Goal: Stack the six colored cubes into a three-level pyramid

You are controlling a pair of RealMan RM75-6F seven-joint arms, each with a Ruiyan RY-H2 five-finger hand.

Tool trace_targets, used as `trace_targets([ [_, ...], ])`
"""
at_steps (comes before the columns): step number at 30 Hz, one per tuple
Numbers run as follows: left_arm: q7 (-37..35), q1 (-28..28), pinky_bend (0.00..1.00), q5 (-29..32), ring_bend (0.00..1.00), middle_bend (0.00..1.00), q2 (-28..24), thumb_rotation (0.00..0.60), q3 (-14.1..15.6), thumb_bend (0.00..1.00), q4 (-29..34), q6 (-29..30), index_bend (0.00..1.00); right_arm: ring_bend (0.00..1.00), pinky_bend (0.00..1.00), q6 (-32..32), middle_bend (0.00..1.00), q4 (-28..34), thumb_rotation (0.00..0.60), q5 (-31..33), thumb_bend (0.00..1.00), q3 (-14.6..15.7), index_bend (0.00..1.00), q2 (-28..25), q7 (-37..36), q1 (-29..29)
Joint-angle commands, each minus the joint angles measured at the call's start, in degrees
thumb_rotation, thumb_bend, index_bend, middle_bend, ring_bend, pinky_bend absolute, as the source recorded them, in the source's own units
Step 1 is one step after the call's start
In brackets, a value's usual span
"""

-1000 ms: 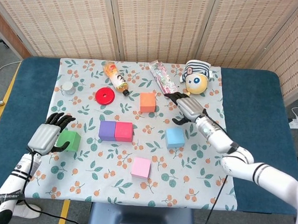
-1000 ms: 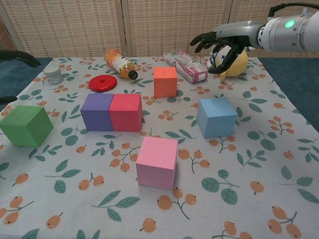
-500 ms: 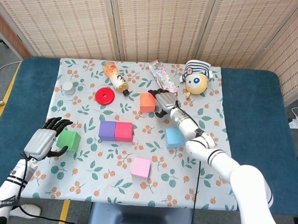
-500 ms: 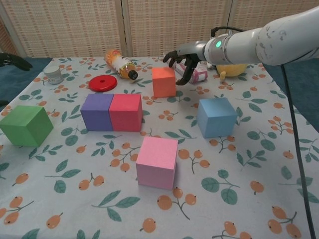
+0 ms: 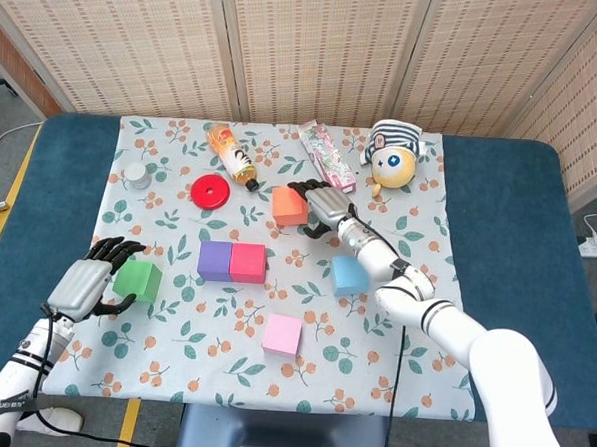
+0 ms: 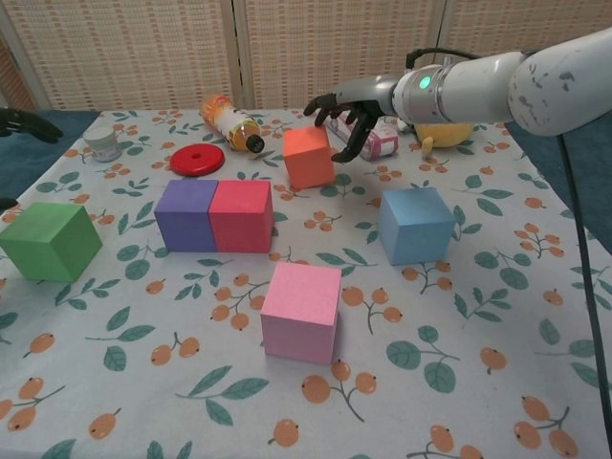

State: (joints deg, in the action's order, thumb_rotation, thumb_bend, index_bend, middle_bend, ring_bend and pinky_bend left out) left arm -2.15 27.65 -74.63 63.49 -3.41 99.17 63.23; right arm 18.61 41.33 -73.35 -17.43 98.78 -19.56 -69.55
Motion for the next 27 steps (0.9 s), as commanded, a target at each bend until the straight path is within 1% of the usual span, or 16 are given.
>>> trace_targets([
  [1, -0.2, -0.1, 0.07, -0.1, 0.01, 0.12, 0.0, 0.6, 0.0, 0.35, -0.1, -0.2, 0.15, 0.0, 0.1, 0.2, 0.1, 0.9, 0.6, -1.2, 0.0, 0.9, 0.01, -0.7, -0.8, 0.3],
  [4, -0.4, -0.1, 0.07, -0.5, 0.01, 0.12, 0.0, 0.6, -0.1, 0.36, -0.2, -0.4, 0.15, 0.0, 0.1, 1.0, 0.1, 4.6, 0.6, -2.2, 0.0, 1.7, 0.01, -3.1, -1.9, 1.6],
  [6, -0.4, -0.1, 0.07, -0.9, 0.01, 0.12, 0.0, 0.6, -0.1, 0.35, -0.2, -0.5, 0.15, 0.0, 0.1, 1.8, 0.1, 8.4, 0.6, -3.1, 0.0, 2.5, 0.01, -5.5, -2.3, 2.8],
  [10, -0.6, -0.1, 0.07, -1.5, 0.01, 0.12, 0.1, 0.6, -0.3, 0.35, 0.0, -0.6, 0.15, 0.0, 0.1, 3.9, 0.1, 17.0, 0.6, -4.4, 0.0, 4.3, 0.01, -11.1, -1.9, 5.5],
  [13, -0.5, 0.2, 0.07, -1.9, 0.01, 0.12, 0.3, 0.6, -0.5, 0.35, 0.1, -1.0, 0.15, 0.0, 0.1, 5.4, 0.1, 25.0, 0.6, -4.9, 0.0, 5.9, 0.0, -16.5, -0.7, 8.0],
  [16, -0.3, 0.3, 0.07, -2.2, 0.01, 0.12, 0.3, 0.6, -0.6, 0.35, 0.2, -1.0, 0.15, 0.0, 0.1, 6.9, 0.1, 31.1, 0.6, -4.9, 0.0, 7.2, 0.0, -20.8, 0.7, 10.0],
  [20, -0.2, 0.2, 0.07, -2.8, 0.01, 0.12, 0.3, 0.6, -0.7, 0.35, 0.6, -0.9, 0.15, 0.0, 0.1, 11.7, 0.1, 38.5, 0.6, -4.5, 0.0, 7.7, 0.0, -26.1, 2.2, 13.4],
  [23, 0.1, 0.1, 0.07, -3.2, 0.01, 0.12, 0.1, 0.6, -0.8, 0.35, 1.1, -0.4, 0.15, 0.0, 0.1, 14.3, 0.1, 40.9, 0.6, -3.8, 0.0, 7.3, 0.01, -27.8, 2.9, 14.7],
  [27, 0.2, -0.3, 0.07, -3.8, 0.01, 0.12, -0.4, 0.6, -0.9, 0.35, 1.9, 0.4, 0.15, 0.0, 0.1, 14.6, 0.1, 40.3, 0.6, -1.3, 0.0, 6.3, 0.0, -27.3, 4.1, 14.4],
])
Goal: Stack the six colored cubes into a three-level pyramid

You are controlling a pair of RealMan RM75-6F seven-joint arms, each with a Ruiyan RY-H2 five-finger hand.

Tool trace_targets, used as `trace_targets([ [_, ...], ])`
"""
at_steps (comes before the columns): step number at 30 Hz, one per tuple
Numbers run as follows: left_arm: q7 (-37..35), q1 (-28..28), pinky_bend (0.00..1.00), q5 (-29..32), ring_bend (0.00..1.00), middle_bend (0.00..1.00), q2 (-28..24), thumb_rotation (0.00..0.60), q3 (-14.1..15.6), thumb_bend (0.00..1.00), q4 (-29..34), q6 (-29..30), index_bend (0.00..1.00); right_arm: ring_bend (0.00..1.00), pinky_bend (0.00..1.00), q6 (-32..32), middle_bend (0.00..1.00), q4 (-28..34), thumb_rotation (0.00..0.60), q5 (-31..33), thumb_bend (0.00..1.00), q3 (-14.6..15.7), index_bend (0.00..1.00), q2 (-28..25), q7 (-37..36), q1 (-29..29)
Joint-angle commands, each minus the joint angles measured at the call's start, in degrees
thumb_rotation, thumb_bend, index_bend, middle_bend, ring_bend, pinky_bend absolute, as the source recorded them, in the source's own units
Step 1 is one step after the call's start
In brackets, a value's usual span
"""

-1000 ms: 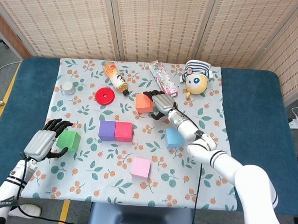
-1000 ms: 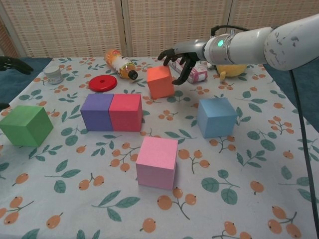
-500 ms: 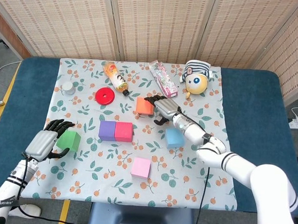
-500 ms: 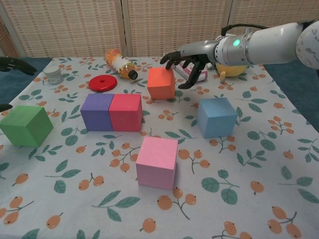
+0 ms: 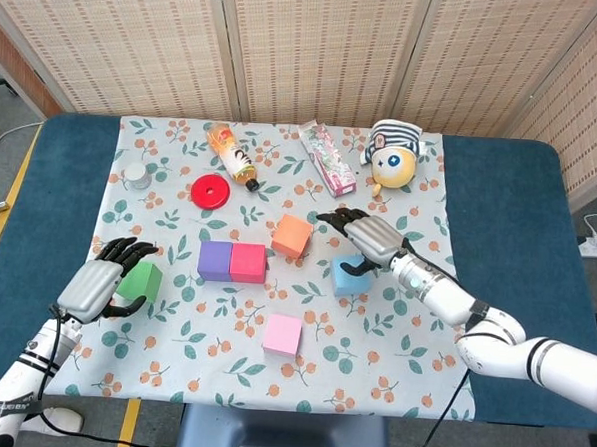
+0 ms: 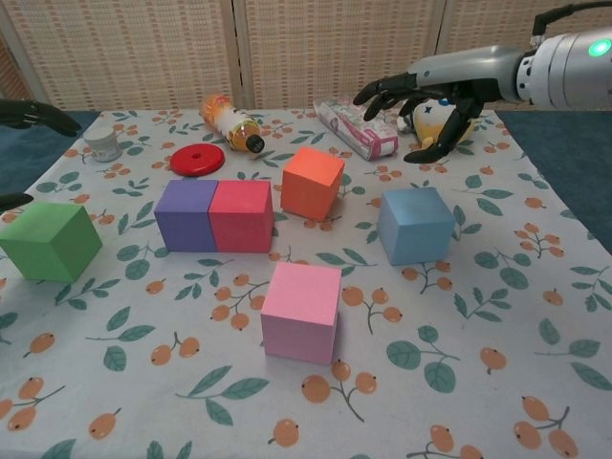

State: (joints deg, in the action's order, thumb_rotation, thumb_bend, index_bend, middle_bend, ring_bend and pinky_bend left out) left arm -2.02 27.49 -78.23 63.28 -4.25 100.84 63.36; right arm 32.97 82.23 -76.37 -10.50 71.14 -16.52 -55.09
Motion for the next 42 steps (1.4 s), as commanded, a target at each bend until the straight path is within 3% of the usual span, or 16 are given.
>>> trace_targets([
  [1, 0.1, -0.4, 0.07, -0.3, 0.01, 0.12, -0.3, 0.6, 0.0, 0.35, 0.4, 0.5, 0.15, 0.0, 0.1, -0.1, 0.1, -1.2, 0.6, 2.6, 0.0, -0.9, 0.0, 1.0, 1.4, -0.5],
  [12, 0.1, -1.5, 0.07, -0.9, 0.01, 0.12, -0.5, 0.6, 0.5, 0.35, 0.9, 1.4, 0.15, 0.0, 0.1, -3.6, 0.1, -9.9, 0.6, 16.2, 0.0, -2.8, 0.0, 12.5, 8.1, -6.1],
  [23, -1.8, -2.4, 0.07, -2.3, 0.01, 0.12, -0.5, 0.6, 0.9, 0.36, 0.2, 2.0, 0.15, 0.0, 0.1, -1.5, 0.05, -17.8, 0.6, 30.2, 0.0, -2.9, 0.0, 22.5, 17.4, -11.0],
  [42, -6.4, -2.6, 0.07, -4.5, 0.01, 0.12, -0.7, 0.6, 1.2, 0.35, -1.3, 1.5, 0.15, 0.0, 0.1, -5.3, 0.03, -34.5, 0.6, 35.6, 0.0, -5.4, 0.0, 33.7, 20.3, -15.1],
])
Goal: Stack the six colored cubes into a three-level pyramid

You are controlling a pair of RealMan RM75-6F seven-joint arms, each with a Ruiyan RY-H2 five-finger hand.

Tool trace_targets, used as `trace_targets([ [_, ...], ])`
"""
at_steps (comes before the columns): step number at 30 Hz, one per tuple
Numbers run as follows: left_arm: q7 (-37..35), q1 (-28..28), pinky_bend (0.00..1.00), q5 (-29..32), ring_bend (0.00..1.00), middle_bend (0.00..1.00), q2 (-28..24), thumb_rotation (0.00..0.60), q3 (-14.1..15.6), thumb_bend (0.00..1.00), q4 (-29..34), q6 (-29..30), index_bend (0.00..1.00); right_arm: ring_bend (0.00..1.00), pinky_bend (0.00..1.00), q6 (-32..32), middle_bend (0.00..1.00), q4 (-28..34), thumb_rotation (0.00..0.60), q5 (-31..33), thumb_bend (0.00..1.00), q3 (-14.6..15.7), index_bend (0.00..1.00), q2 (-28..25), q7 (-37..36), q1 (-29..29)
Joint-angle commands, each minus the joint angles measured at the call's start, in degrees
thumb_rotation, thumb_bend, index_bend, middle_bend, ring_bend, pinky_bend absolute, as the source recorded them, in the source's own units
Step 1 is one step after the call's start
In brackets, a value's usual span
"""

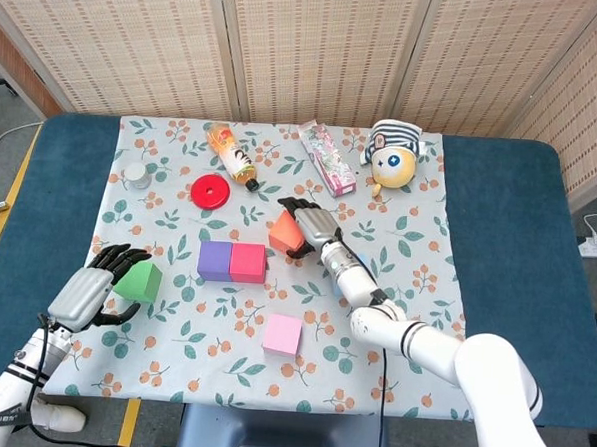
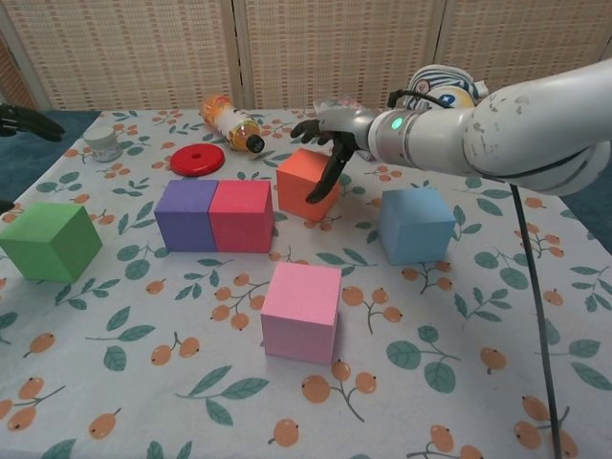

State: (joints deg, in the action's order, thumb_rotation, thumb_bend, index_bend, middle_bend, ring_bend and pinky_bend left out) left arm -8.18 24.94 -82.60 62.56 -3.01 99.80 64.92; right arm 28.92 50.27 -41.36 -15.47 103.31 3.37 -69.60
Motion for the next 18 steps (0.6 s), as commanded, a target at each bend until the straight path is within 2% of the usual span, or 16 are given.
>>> trace_targets([
  [1, -0.5, 0.0, 0.07, -0.1, 0.01, 0.12, 0.0, 0.6, 0.0, 0.35, -0.3, 0.0, 0.15, 0.0, 0.1, -1.4, 0.03, -3.0, 0.6, 0.5, 0.0, -0.4, 0.0, 1.7, 0.5, -0.7],
  [6, -1.1, -0.1, 0.07, -0.7, 0.01, 0.12, 0.1, 0.6, 0.0, 0.35, -0.7, 0.3, 0.15, 0.01, 0.1, -2.0, 0.09, -3.7, 0.6, 0.7, 0.0, -0.3, 0.0, 1.6, 1.6, -0.4],
  [12, -2.0, 0.0, 0.07, -0.9, 0.01, 0.12, 0.4, 0.6, -0.1, 0.35, -1.3, 0.1, 0.15, 0.06, 0.1, -1.7, 0.15, -3.5, 0.6, 1.0, 0.0, -0.8, 0.09, 1.5, 2.0, 0.0],
  [18, -2.4, 0.0, 0.07, -0.7, 0.01, 0.12, 0.6, 0.6, 0.0, 0.35, -2.0, -0.1, 0.15, 0.06, 0.1, -2.3, 0.16, -2.2, 0.6, 0.9, 0.0, -2.1, 0.07, 1.1, 1.1, 0.2],
])
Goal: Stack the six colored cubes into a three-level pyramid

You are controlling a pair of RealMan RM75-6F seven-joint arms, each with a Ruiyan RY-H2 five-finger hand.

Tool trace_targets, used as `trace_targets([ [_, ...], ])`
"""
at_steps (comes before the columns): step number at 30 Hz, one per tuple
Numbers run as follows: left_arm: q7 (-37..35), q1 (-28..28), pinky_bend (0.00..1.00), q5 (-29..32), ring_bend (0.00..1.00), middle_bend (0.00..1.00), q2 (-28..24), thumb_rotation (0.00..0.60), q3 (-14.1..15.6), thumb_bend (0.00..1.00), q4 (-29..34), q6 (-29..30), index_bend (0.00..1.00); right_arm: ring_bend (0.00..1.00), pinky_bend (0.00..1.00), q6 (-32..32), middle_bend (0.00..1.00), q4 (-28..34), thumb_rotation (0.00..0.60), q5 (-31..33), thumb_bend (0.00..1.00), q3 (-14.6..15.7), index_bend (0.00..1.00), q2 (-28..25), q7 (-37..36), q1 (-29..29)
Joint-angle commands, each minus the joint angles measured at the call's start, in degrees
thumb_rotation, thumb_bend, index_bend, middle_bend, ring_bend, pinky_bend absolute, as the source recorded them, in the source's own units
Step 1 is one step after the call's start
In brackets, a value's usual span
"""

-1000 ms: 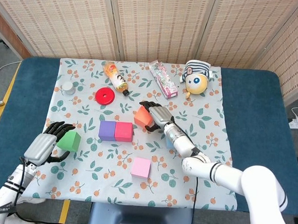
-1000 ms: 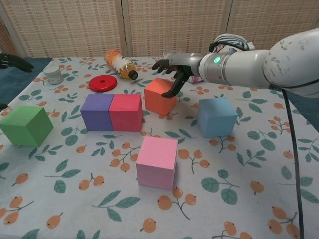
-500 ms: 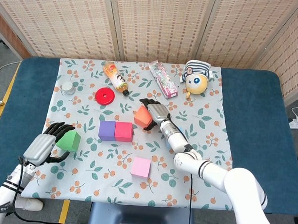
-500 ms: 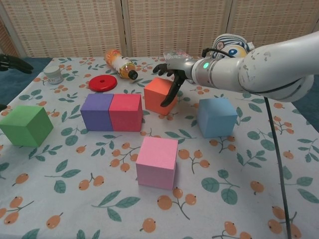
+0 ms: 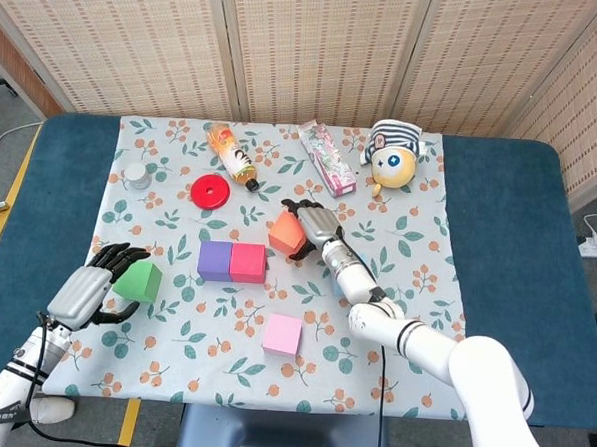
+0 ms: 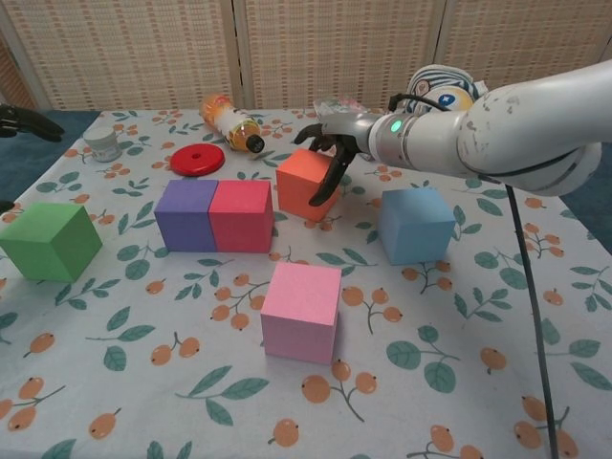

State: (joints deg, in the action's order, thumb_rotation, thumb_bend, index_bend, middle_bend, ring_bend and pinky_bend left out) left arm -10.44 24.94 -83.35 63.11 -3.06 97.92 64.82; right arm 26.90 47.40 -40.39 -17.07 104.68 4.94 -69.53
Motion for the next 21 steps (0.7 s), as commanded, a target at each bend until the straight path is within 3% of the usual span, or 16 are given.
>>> trace_targets([
  [1, -0.2, -0.1, 0.07, 0.0, 0.01, 0.12, 0.0, 0.6, 0.1, 0.36, -0.2, 0.0, 0.15, 0.06, 0.1, -0.5, 0.16, 0.9, 0.6, -0.1, 0.0, -0.7, 0.06, -0.4, -0.7, 0.1],
  [7, -1.0, 0.0, 0.07, -0.4, 0.01, 0.12, 0.1, 0.6, 0.1, 0.35, -0.5, -0.2, 0.15, 0.06, 0.1, -0.7, 0.16, -0.4, 0.6, 0.1, 0.0, -1.4, 0.04, 0.5, -1.1, -0.4],
  [21, -2.3, 0.2, 0.07, -0.7, 0.01, 0.12, 0.2, 0.6, 0.3, 0.35, -1.1, -0.7, 0.16, 0.11, 0.1, 0.1, 0.19, -6.4, 0.6, -0.3, 0.0, -2.8, 0.15, 4.0, -0.7, -1.1],
])
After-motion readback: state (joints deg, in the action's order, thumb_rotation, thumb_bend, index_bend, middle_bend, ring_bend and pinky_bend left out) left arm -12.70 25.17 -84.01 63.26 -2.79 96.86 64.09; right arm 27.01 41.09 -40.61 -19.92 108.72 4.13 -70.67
